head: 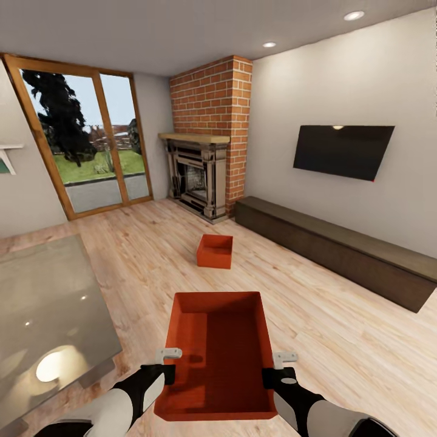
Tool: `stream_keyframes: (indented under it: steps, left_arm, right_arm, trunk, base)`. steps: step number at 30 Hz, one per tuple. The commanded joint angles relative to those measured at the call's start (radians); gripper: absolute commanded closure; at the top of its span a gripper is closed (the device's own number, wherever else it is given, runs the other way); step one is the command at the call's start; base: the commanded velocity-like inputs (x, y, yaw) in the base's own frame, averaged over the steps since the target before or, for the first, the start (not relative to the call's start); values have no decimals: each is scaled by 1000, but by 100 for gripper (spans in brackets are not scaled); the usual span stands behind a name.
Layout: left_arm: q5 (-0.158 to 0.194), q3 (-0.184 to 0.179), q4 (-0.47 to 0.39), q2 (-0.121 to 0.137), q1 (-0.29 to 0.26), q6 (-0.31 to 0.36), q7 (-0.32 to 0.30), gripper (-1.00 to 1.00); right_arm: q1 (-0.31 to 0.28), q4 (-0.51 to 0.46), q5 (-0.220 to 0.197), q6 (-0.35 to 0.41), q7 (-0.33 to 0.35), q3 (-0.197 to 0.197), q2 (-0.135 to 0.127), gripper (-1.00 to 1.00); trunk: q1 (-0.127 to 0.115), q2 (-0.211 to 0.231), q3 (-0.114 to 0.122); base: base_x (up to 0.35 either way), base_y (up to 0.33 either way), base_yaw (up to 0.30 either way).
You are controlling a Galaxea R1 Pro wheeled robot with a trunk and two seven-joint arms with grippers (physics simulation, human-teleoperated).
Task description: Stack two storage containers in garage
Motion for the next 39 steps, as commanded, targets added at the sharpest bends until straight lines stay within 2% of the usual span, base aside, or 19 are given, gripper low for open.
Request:
stream_keyframes:
  steps: [1, 39]
  left_arm:
    - [-15, -4, -2, 5, 0, 8, 27, 100]
    - [-15, -4, -2, 5, -1, 8, 27, 100]
  right_arm:
    - [-1, 2, -12, -7, -11, 3, -6, 100]
    - [-1, 3, -12, -7, -11, 3, -6, 100]
  trunk:
    - [0, -2, 0]
    - [0, -2, 58]
  base:
    - [0, 0, 0]
    - [0, 0, 0]
